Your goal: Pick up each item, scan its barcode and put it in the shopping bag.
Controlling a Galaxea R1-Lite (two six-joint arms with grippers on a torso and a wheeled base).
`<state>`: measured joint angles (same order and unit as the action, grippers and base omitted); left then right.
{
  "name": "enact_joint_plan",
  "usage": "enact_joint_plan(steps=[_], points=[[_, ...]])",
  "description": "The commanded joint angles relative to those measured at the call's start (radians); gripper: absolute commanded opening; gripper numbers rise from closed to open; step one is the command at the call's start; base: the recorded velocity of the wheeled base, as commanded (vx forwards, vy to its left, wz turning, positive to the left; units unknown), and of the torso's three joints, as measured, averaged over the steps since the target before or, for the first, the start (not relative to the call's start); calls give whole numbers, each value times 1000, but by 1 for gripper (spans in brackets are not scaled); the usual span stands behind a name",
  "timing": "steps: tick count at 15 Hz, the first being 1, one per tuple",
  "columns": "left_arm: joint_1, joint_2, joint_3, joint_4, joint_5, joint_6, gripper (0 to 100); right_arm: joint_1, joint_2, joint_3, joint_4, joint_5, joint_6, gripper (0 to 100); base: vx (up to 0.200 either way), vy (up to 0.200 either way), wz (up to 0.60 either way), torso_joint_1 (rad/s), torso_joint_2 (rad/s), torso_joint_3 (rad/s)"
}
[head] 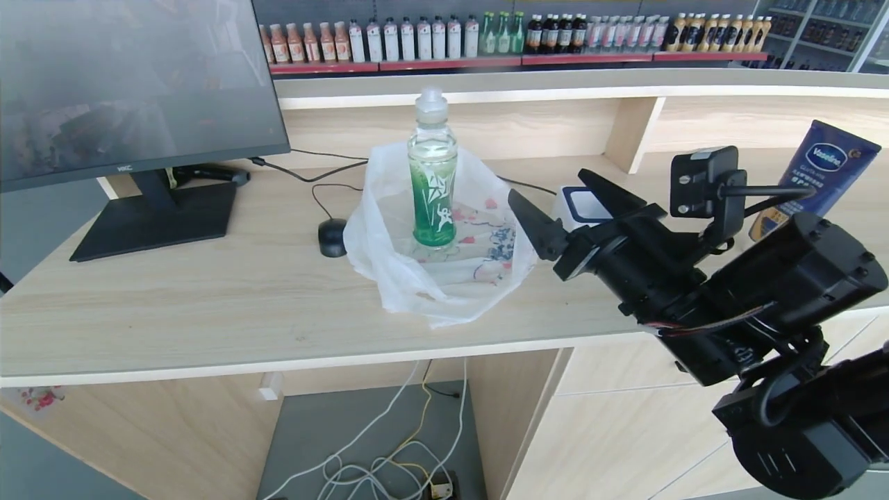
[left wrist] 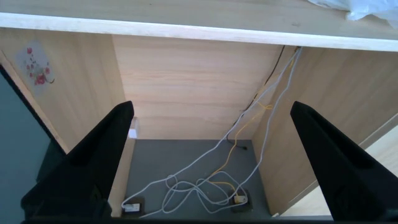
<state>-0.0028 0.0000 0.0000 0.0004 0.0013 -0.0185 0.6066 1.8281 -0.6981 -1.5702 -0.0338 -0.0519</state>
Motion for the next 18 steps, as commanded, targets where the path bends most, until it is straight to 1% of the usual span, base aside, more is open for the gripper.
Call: enact_joint_plan(steps=[1, 4, 10, 18], points=[[1, 0, 0, 0, 0, -3, 100, -1, -9, 9, -1, 0, 0, 100, 0, -200, 0, 2, 2, 7], [1, 0, 0, -2, 0, -3, 100, -1, -15, 12, -1, -1, -2, 100, 0, -200, 0, 2, 2, 1], [0, 2, 0, 0, 2, -3, 100, 1, -38, 118, -1, -3, -2, 100, 0, -200, 0, 1, 3, 1], [1, 2, 0, 0, 0, -3, 100, 4, -38, 158, -1, -1, 0, 100, 0, -200, 0, 4, 2, 1]])
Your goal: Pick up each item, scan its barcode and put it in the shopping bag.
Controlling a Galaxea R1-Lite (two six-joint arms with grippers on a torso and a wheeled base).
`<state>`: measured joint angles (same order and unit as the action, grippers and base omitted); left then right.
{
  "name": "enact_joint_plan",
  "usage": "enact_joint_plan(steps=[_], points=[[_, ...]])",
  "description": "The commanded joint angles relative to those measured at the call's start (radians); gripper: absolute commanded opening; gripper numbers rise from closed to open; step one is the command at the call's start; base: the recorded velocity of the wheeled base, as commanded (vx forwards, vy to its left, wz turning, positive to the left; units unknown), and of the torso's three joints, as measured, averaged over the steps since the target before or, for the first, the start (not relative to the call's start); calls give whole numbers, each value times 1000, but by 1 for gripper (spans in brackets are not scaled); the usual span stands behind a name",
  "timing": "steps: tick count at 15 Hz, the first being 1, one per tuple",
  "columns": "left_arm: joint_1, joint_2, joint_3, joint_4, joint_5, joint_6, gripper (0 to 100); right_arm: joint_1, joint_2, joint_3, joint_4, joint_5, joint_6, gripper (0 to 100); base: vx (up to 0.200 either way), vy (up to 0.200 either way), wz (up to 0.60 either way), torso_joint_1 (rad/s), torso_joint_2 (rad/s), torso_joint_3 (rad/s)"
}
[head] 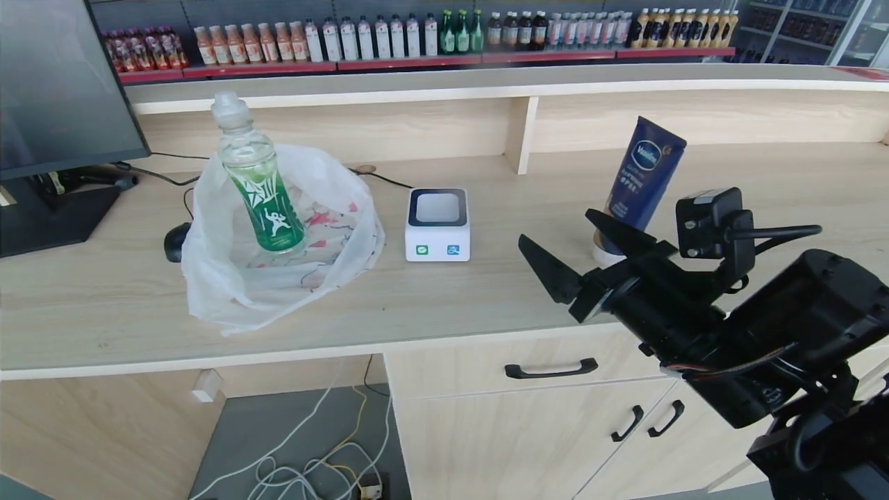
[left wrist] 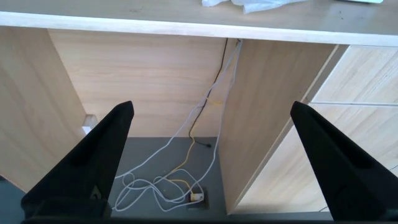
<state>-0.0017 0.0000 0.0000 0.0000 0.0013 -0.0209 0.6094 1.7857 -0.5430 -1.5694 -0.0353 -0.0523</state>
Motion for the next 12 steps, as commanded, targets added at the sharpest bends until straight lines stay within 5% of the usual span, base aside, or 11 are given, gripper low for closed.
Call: enact_joint_plan(steps=[1, 7, 12], points=[[0, 2, 0, 0, 0, -1, 100, 3, 4, 1, -1, 0, 0, 100, 0, -200, 0, 2, 2, -2], [0, 0, 0, -5, 0, 1, 100, 67, 44, -22, -1, 0, -1, 100, 0, -200, 0, 4, 4, 3], [0, 2, 0, 0, 0, 4, 100, 56, 58, -51, -1, -1, -1, 100, 0, 0, 0, 0, 0, 0]])
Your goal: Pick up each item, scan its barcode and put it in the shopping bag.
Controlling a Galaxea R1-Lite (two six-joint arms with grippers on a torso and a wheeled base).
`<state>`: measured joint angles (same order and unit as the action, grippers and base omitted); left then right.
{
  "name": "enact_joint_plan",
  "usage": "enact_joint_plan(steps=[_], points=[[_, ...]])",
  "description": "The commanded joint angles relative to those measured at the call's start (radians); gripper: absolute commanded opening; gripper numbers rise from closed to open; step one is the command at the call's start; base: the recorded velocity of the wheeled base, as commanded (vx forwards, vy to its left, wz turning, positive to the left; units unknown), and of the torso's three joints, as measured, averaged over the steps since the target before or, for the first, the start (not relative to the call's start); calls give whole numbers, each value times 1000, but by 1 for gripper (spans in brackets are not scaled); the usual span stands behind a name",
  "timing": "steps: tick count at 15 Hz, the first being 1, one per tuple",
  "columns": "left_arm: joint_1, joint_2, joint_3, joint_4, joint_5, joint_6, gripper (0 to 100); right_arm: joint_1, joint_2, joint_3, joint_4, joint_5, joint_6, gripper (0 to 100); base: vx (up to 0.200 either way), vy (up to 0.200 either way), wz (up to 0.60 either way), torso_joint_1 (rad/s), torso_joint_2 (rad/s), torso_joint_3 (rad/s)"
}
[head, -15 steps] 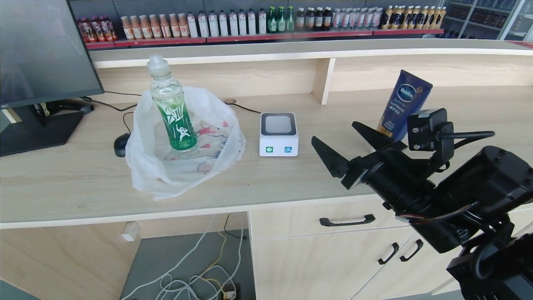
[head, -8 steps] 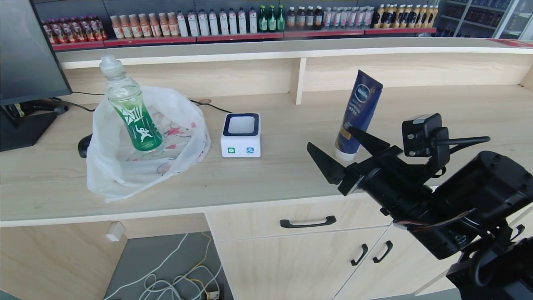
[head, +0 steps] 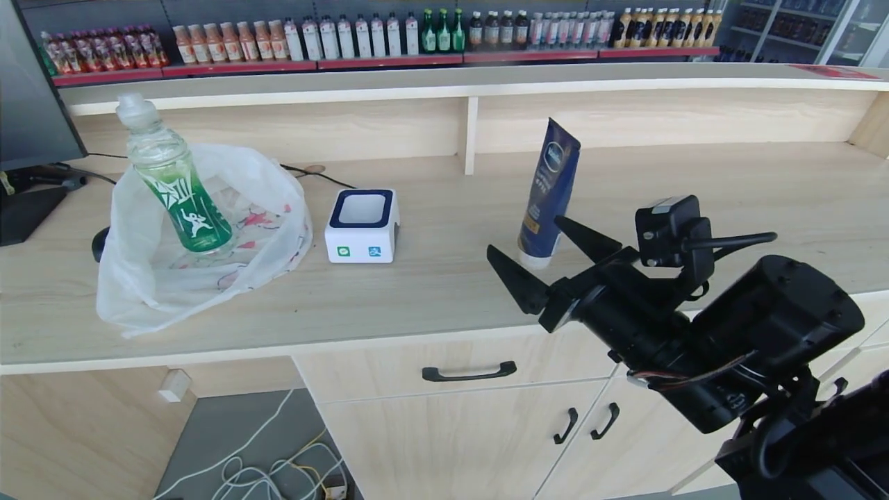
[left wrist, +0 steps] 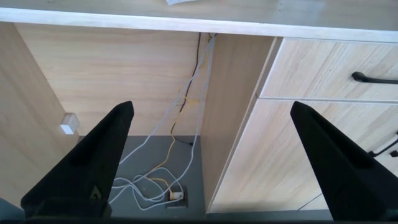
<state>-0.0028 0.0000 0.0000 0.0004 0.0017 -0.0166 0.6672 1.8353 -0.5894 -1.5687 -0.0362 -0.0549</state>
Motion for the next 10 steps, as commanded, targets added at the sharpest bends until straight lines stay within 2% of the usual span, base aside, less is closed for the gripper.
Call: enact_joint_plan(steps=[1, 2, 3, 5, 8, 10], points=[[0, 2, 0, 0, 0, 0, 100, -1, 5, 5, -2, -2, -3, 100, 0, 0, 0, 0, 0, 0], [1, 2, 0, 0, 0, 0, 100, -3, 5, 5, -2, -7, -5, 100, 0, 0, 0, 0, 0, 0], [1, 0, 0, 0, 0, 0, 100, -3, -11, 19, -2, -65, -19, 100, 0, 0, 0, 0, 0, 0], [1, 2, 0, 0, 0, 0, 100, -3, -18, 17, -2, -248, -33, 100, 0, 0, 0, 0, 0, 0], [1, 2, 0, 0, 0, 0, 100, -3, -2, -43, 19, -272, -62, 100, 0, 0, 0, 0, 0, 0], [1, 2, 0, 0, 0, 0, 100, -5, -28, -104, 150, -278, -65, 100, 0, 0, 0, 0, 0, 0]])
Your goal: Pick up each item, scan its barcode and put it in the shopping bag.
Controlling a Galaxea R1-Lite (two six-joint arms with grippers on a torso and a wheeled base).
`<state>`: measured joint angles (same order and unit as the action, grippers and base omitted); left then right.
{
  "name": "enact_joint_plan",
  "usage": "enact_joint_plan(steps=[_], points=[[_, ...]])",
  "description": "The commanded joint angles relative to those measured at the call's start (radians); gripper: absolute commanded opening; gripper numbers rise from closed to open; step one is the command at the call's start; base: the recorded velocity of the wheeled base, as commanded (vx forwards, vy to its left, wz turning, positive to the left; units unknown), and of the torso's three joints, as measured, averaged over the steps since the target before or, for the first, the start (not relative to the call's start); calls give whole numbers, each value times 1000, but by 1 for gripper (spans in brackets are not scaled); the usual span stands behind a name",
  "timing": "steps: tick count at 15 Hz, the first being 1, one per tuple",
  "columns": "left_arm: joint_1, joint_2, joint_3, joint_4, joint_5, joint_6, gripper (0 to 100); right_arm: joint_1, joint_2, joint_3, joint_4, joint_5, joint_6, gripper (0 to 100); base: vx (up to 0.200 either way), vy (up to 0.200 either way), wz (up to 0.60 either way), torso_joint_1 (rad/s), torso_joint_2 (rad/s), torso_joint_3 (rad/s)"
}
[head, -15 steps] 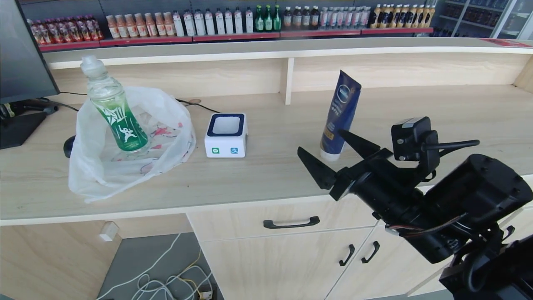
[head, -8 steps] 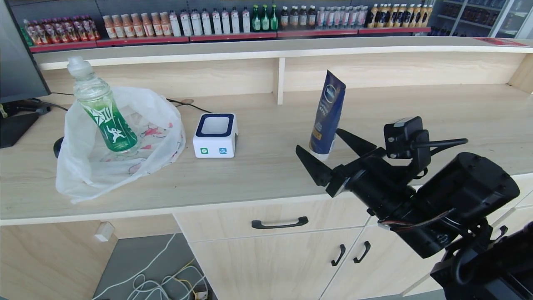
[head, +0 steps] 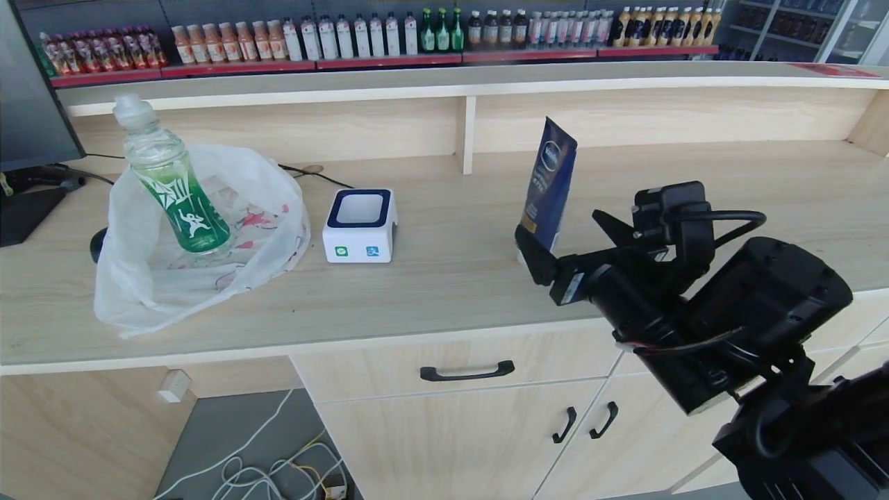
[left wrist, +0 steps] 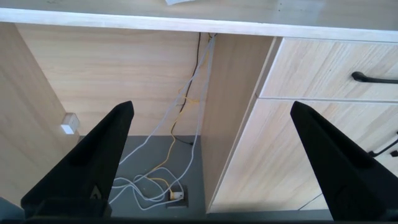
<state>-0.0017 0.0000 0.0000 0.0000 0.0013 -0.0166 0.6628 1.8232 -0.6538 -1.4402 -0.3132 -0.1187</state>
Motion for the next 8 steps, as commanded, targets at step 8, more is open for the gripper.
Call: enact_joint_plan(steps=[8], points=[[0, 0, 0, 0, 0, 0, 100, -61, 11, -363, 350, 8, 2, 100, 0, 0, 0, 0, 0, 0]])
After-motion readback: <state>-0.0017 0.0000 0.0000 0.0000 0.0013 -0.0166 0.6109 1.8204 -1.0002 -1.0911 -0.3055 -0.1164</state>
